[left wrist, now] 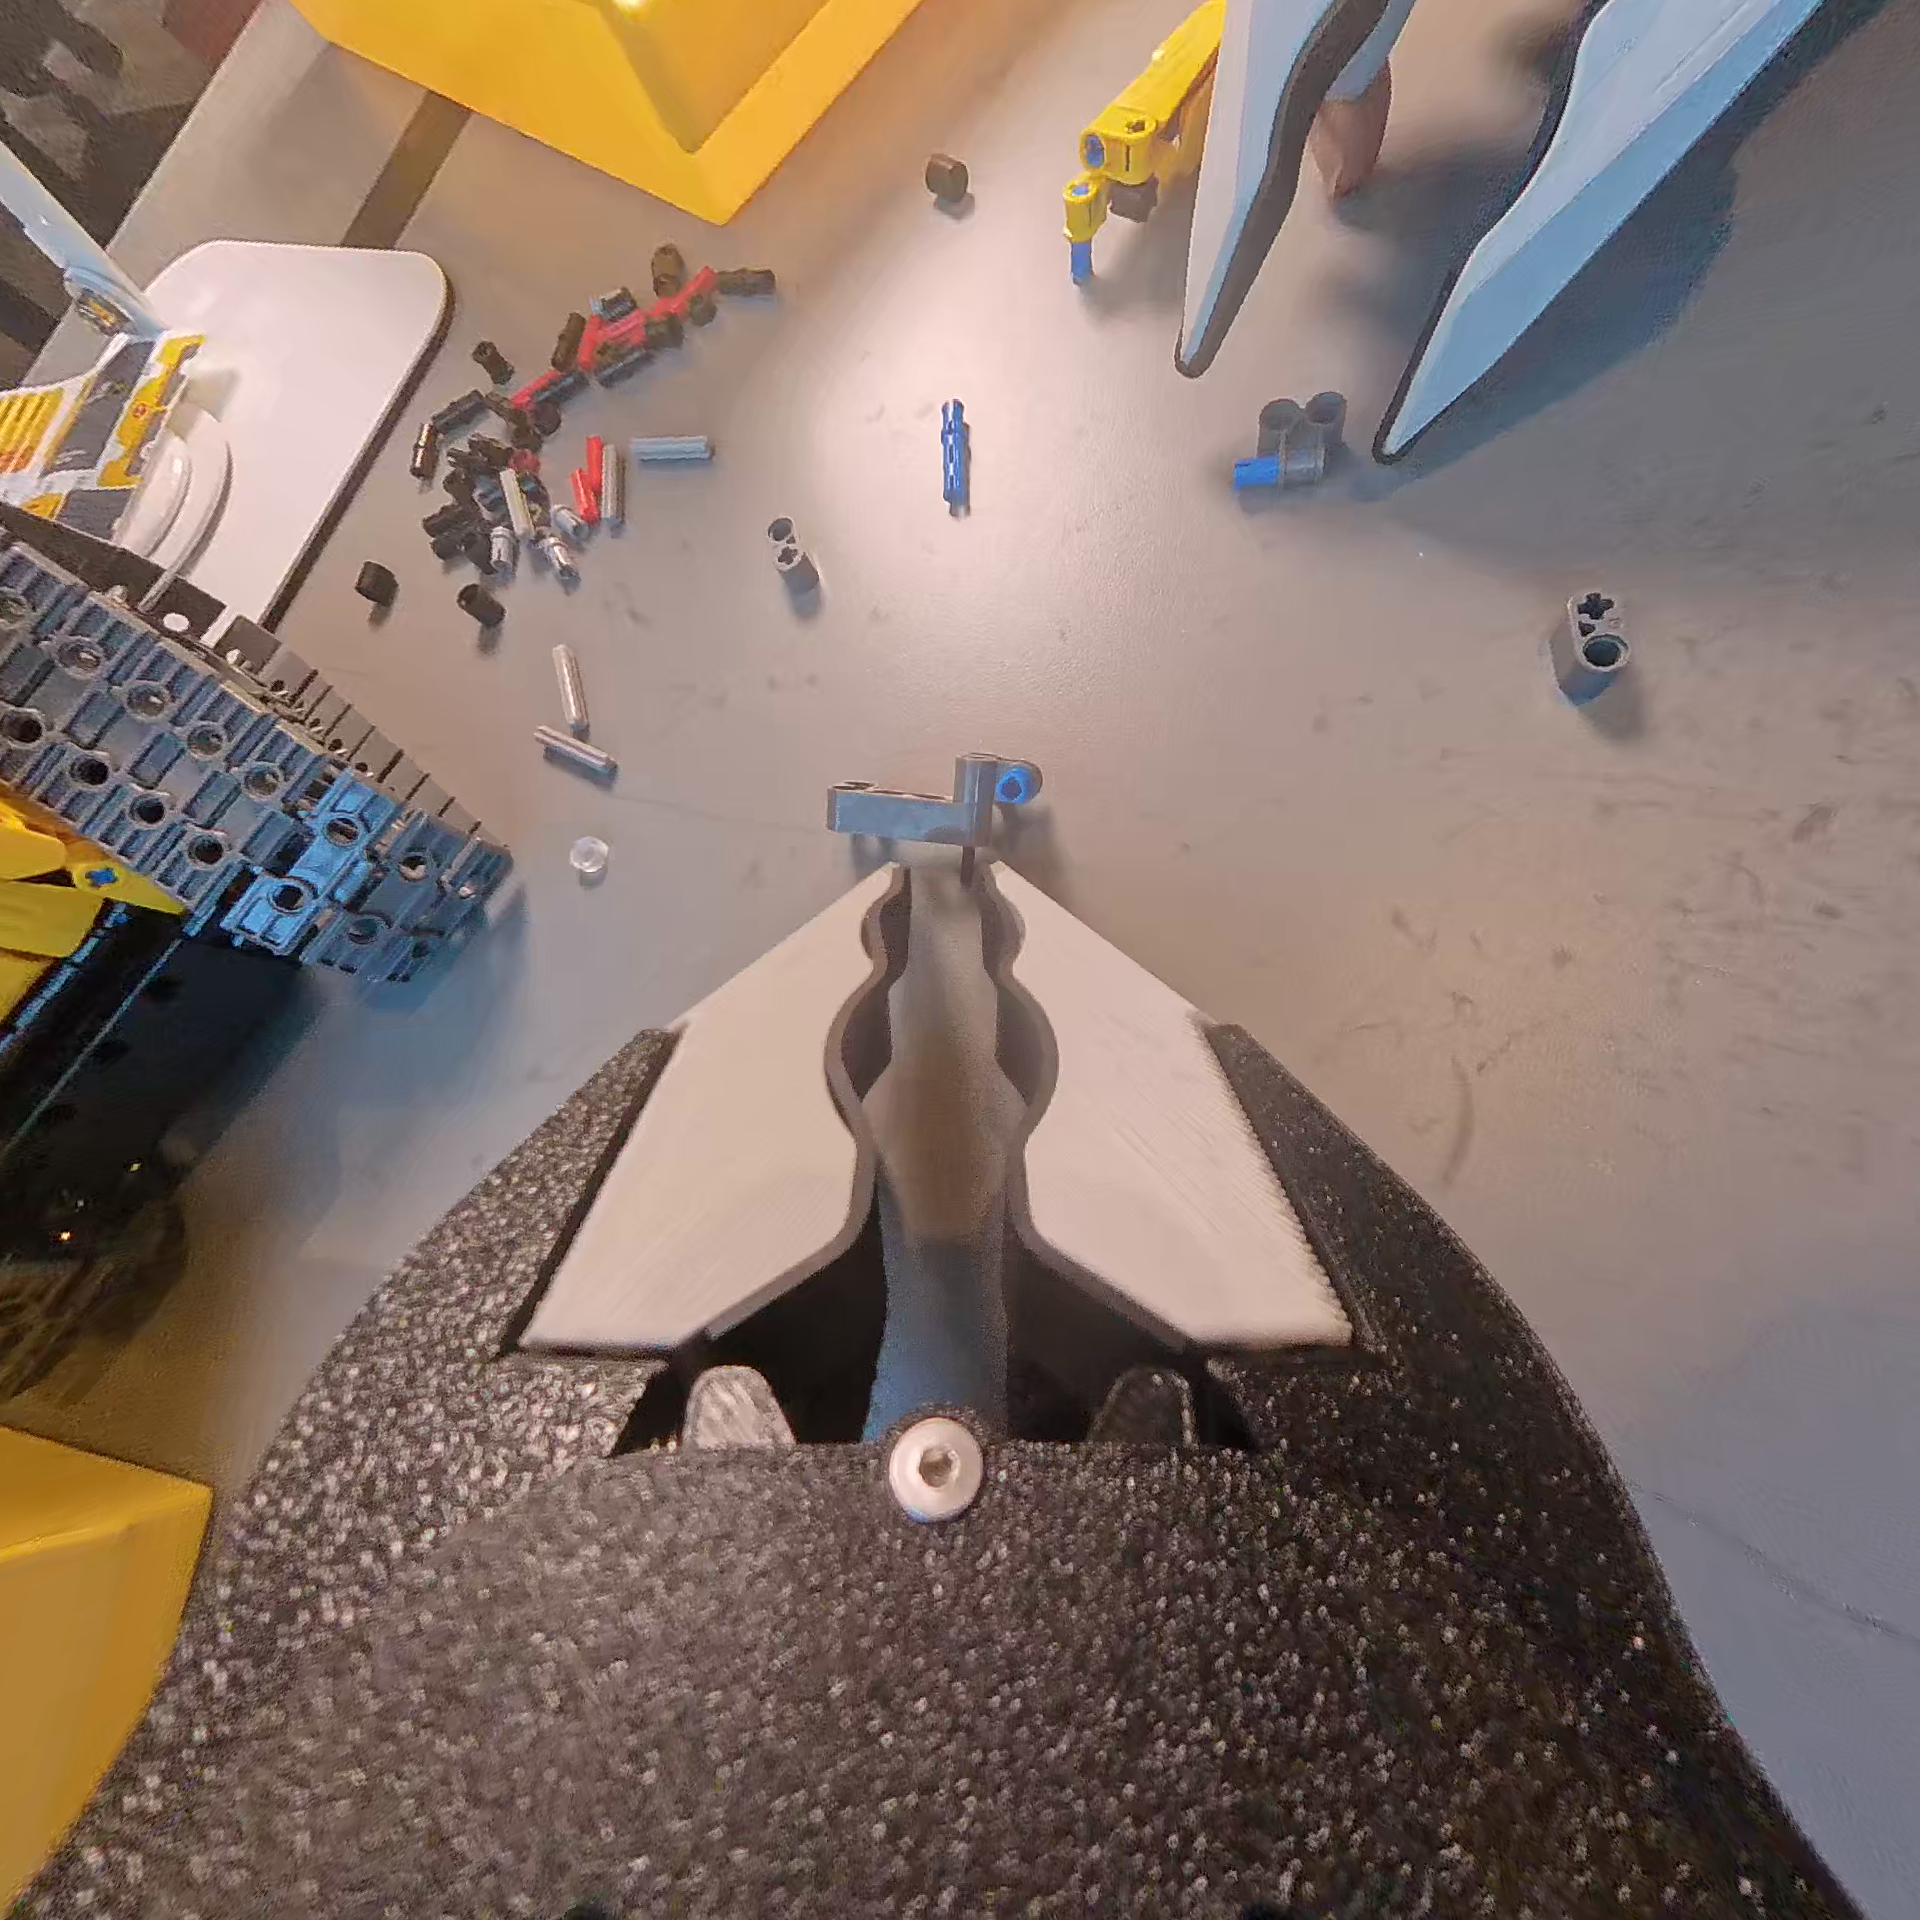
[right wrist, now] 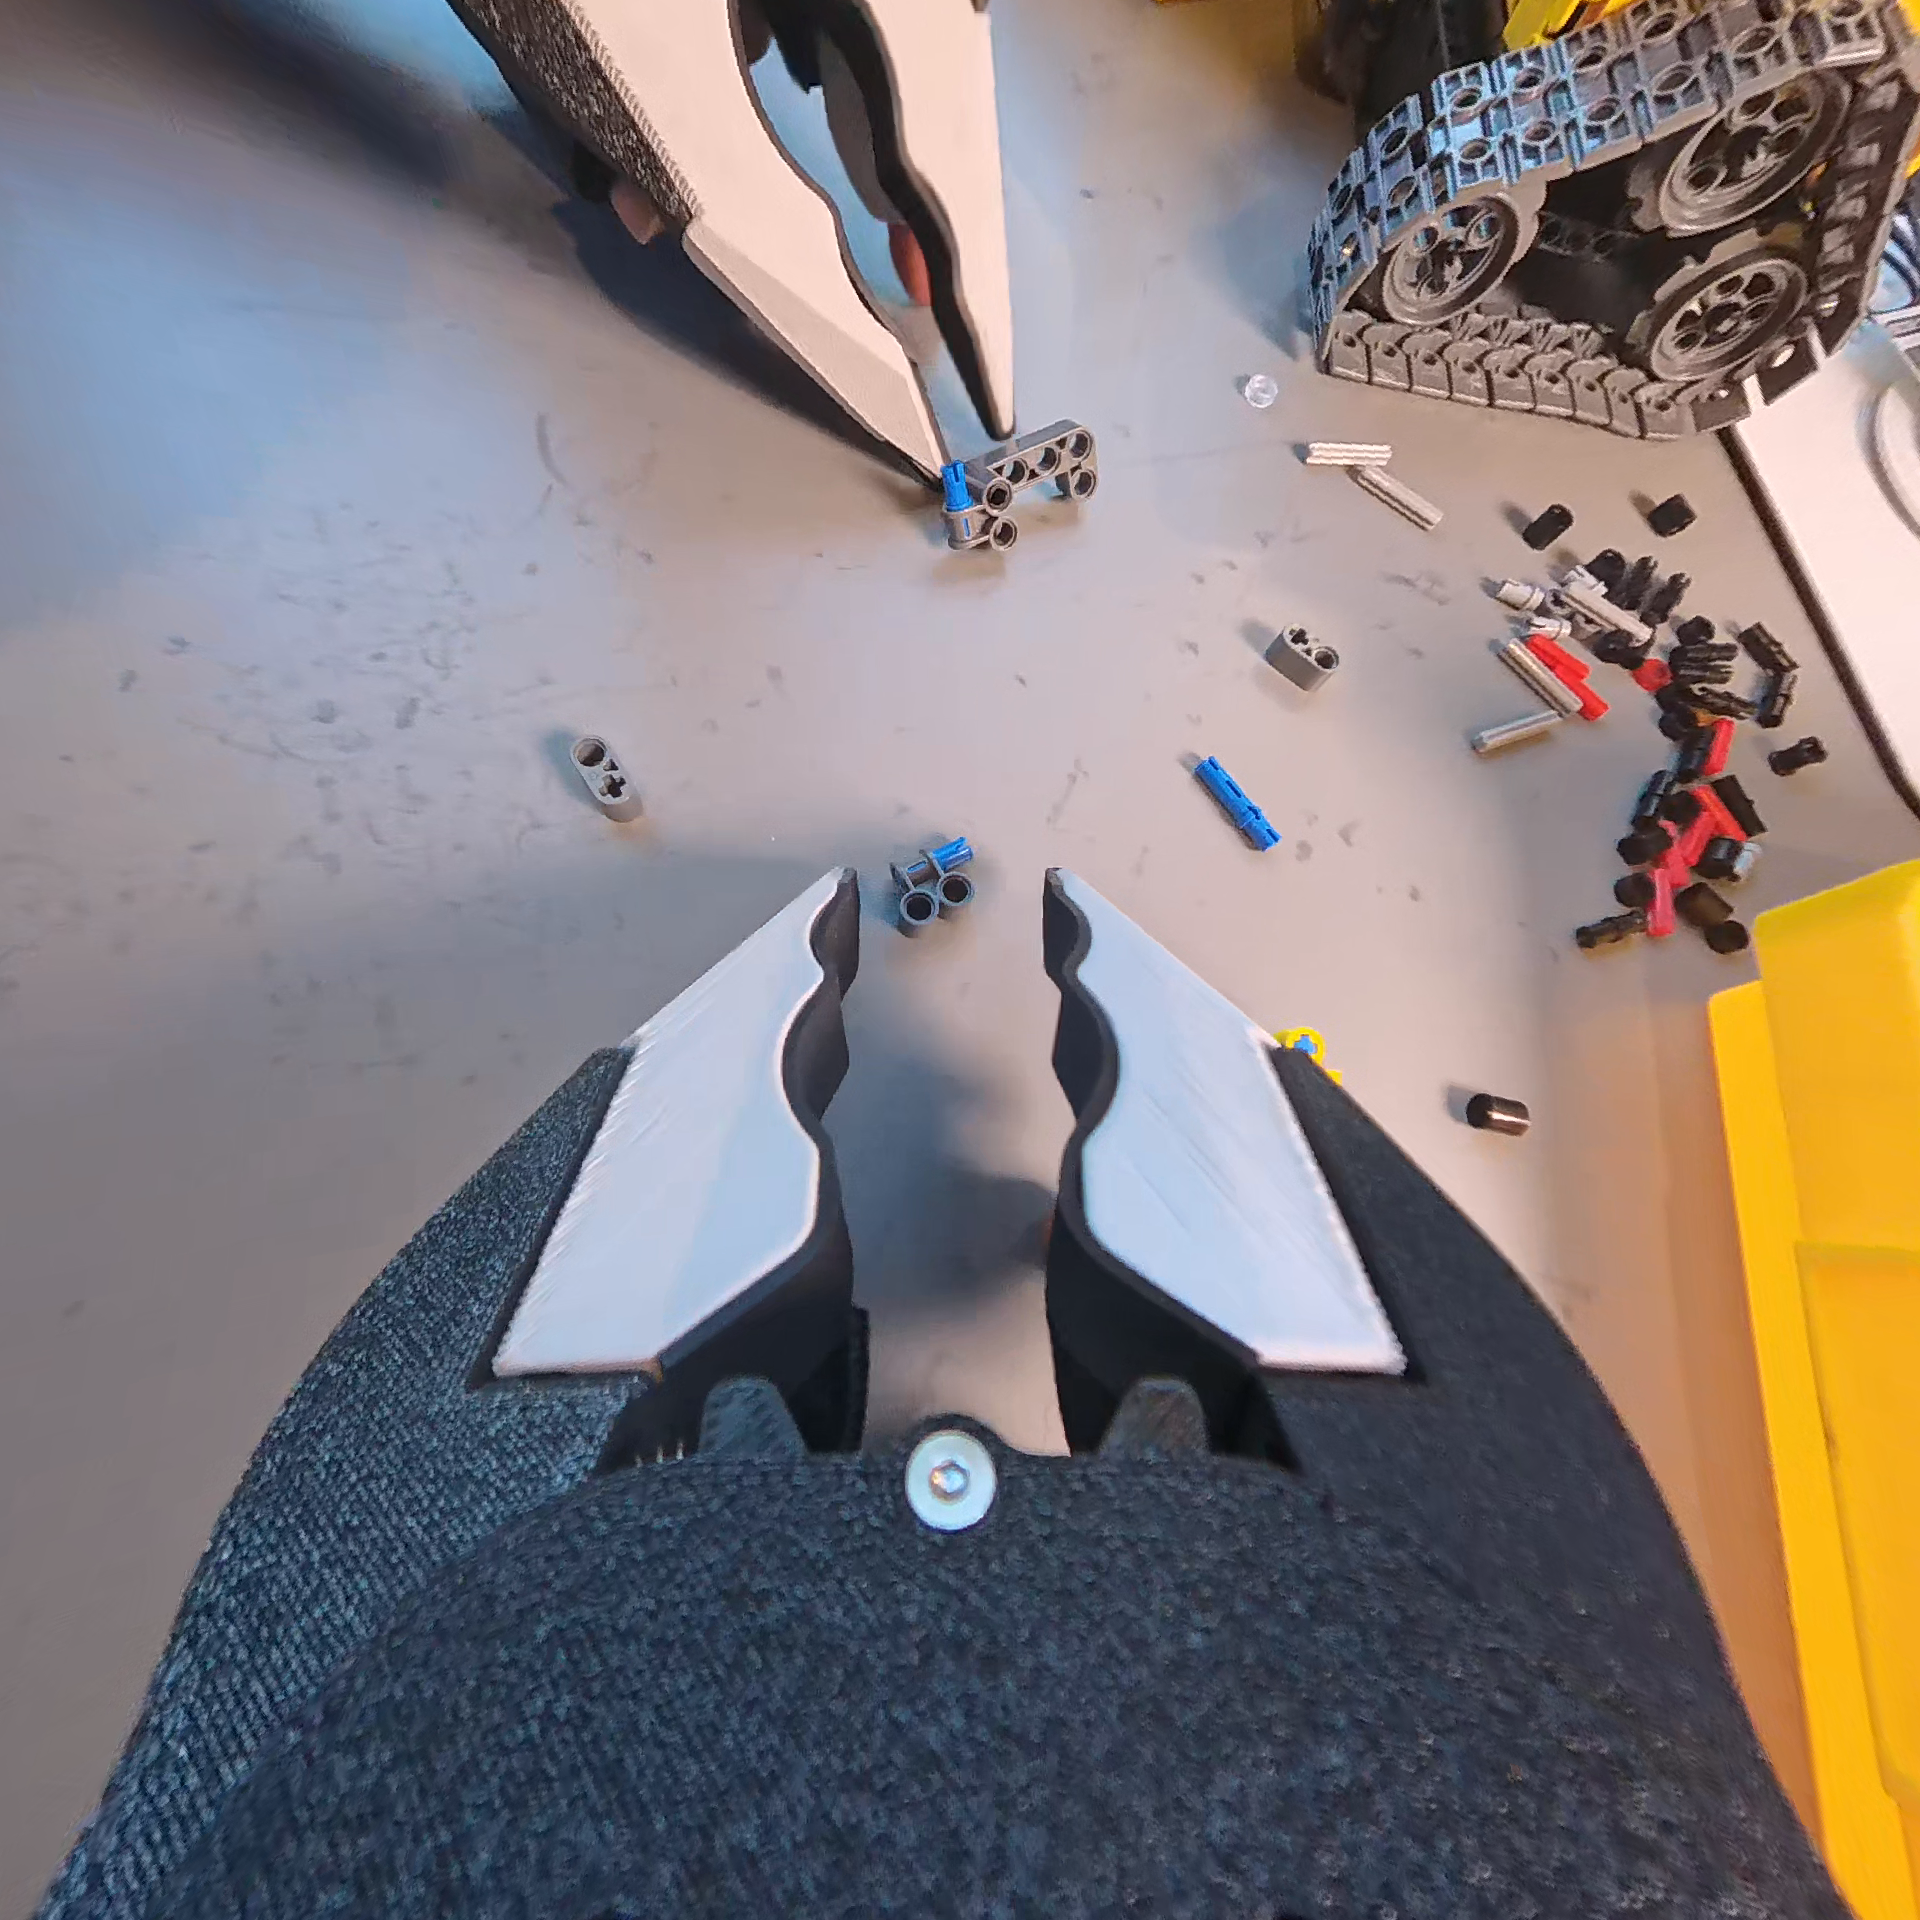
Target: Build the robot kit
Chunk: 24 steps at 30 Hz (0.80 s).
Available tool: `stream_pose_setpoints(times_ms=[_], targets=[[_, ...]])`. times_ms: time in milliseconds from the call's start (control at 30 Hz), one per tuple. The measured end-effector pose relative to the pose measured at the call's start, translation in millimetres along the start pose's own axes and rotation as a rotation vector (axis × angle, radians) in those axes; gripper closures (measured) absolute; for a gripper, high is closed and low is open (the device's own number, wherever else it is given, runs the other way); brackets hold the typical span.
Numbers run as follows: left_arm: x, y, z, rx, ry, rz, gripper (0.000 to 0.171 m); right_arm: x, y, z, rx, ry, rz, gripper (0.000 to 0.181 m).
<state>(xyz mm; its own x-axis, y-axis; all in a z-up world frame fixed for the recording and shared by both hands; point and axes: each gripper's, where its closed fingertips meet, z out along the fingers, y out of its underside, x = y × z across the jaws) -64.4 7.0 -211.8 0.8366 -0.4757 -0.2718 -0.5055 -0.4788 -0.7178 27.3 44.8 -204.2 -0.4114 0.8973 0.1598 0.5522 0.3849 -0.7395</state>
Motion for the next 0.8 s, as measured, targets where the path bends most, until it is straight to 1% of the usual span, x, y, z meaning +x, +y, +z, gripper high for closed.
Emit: stream_pose_setpoints(times_ms=[67,300,433,567,733,800], targets=[[0.0,0.5,-1.6,0.003,-0.002,-0.003,0.157,0.2,0.2,0.6,0.001,0.011,-0.013,0.146],[2.8,-1.4,-12.2,0.041,-0.026,-0.016,0.157,2.3,-1.6,-0.6,0.035,0.022,0.004,0.146],[3.2,-13.8,-23.9,0.130,-0.035,-0.075,0.155,2.2,-1.4,0.0,0.032,0.034,-0.011,0.146],[-4.8,-31.5,-35.9,0.256,-0.047,-0.172,0.145,1.4,-3.1,0.7,0.043,0.040,-0.014,0.146],[-20.3,-45.4,-50.9,0.391,-0.099,-0.274,0.123,2.6,-4.9,1.9,0.050,0.059,-0.021,0.146],[-25.5,-48.7,-56.8,0.429,-0.118,-0.302,0.116,4.5,-5.9,2.0,0.055,0.070,-0.020,0.146]])
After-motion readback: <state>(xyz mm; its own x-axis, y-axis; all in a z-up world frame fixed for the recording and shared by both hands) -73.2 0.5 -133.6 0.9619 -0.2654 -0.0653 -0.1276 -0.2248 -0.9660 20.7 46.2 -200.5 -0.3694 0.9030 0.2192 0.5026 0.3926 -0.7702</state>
